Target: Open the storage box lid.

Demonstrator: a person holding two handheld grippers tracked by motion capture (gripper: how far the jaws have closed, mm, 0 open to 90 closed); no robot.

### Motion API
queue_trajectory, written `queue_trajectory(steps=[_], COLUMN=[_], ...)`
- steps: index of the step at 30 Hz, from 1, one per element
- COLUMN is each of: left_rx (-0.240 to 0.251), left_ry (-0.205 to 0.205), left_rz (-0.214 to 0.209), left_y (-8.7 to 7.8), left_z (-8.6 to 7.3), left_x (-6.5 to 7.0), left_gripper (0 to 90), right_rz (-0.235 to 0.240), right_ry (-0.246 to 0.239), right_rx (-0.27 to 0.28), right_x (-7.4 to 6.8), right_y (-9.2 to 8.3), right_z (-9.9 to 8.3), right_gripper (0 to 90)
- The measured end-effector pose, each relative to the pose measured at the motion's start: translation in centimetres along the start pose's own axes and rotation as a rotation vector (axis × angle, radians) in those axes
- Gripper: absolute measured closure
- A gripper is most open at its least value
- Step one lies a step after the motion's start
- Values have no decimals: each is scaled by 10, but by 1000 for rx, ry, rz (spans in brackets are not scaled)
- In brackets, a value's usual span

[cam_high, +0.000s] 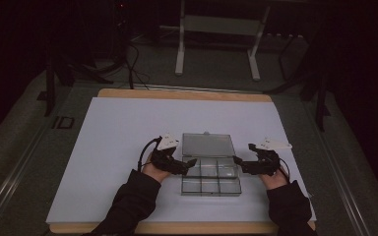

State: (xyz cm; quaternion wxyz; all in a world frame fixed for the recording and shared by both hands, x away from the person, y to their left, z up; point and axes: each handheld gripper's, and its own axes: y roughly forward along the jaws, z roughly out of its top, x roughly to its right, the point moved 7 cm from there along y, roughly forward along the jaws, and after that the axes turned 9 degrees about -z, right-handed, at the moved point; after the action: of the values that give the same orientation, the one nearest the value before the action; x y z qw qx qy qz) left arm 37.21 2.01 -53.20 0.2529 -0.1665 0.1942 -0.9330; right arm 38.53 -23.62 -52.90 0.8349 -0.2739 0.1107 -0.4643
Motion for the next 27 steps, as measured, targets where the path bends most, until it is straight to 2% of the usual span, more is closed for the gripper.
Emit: queue_trajectory(steps=[6, 12, 27], left_rx=[-19, -29, -48], left_ry=[10, 8, 1], left_rz=[3, 13, 25], left_y=[-10, -20, -39], left_z=[-8, -17, -41], left_x=[0, 0, 3], left_gripper=[23, 23, 23], right_rz=[-18, -40, -28], right_ry=[-14, -28, -25], right_rx=[-17, -12, -14], right_x=[8, 14, 12], right_y=[-5, -12, -25], right_z=[-10, -20, -38], right_gripper=[167, 166, 165])
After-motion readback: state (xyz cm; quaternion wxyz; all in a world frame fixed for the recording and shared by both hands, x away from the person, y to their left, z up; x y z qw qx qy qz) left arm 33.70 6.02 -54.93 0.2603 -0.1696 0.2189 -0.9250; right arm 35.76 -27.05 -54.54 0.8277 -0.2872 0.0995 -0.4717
